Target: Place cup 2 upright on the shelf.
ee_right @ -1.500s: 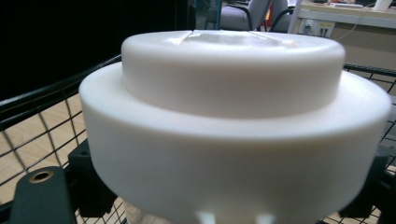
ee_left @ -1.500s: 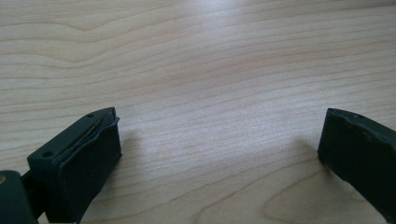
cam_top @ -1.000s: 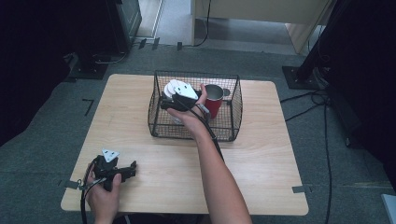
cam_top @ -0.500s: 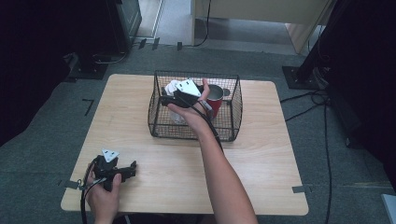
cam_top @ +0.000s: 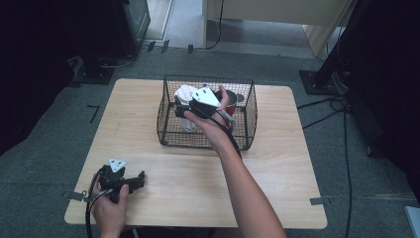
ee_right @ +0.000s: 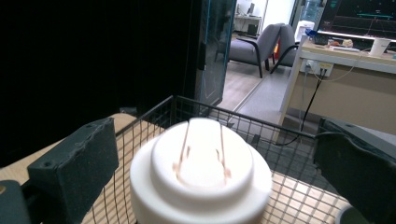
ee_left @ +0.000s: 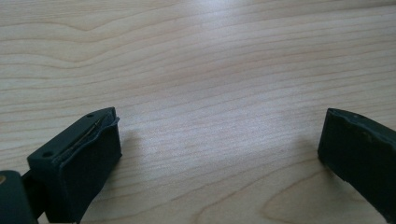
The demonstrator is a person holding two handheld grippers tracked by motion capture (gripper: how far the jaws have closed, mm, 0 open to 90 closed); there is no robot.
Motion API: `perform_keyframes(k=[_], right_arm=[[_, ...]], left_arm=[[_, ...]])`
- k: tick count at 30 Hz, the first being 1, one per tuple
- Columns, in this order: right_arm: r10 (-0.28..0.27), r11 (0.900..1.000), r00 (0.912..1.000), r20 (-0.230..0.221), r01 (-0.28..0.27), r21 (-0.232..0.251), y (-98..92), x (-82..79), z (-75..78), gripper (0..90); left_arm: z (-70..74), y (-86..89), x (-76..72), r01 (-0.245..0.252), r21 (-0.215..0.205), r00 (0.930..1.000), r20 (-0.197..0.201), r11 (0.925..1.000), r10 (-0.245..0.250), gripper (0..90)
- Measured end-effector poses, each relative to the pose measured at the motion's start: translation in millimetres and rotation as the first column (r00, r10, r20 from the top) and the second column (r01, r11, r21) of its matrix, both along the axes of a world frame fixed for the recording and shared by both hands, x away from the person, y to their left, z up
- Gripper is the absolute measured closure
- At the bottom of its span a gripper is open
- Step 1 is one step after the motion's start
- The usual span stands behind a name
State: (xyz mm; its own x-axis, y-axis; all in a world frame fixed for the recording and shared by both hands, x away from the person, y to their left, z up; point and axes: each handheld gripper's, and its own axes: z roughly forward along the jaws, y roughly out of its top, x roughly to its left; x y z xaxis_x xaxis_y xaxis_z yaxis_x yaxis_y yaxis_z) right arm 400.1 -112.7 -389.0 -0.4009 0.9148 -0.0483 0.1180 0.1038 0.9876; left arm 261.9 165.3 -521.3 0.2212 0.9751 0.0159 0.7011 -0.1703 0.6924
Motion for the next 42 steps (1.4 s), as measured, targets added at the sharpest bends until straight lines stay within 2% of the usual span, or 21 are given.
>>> perform_keyframes(k=[9,24,32,39,42], right_arm=[[-0.007,1.0,0.9998,-0.018,0.007,-0.001,-23.9,-25.0,-7.1,0.5],[-0.037,0.999,0.9985,-0.04,0.037,-0.006,-65.0,-57.4,-21.4,0.5],[-0.071,0.997,0.9961,-0.053,0.07,-0.018,-94.1,-78.3,-33.4,0.5],[-0.09,0.996,0.9938,-0.066,0.089,-0.021,-111.9,-93.6,-43.0,0.5],[-0.105,0.994,0.9918,-0.073,0.102,-0.044,-125.6,-102.7,-51.5,0.5]], left_arm=[[-0.2,-0.2,0.0,-0.002,-0.003,1.0,0.002,1.0,0.002,0.0],[0.0,-0.2,0.0,-0.002,-0.003,1.0,0.001,1.0,0.002,0.0],[0.0,-0.2,0.0,-0.001,-0.003,1.0,0.0,1.0,0.001,0.0],[0.0,-0.2,0.0,-0.002,-0.003,1.0,0.001,1.0,0.002,0.0],[0.0,-0.2,-0.1,-0.001,-0.002,1.0,-0.001,1.0,0.001,0.0]])
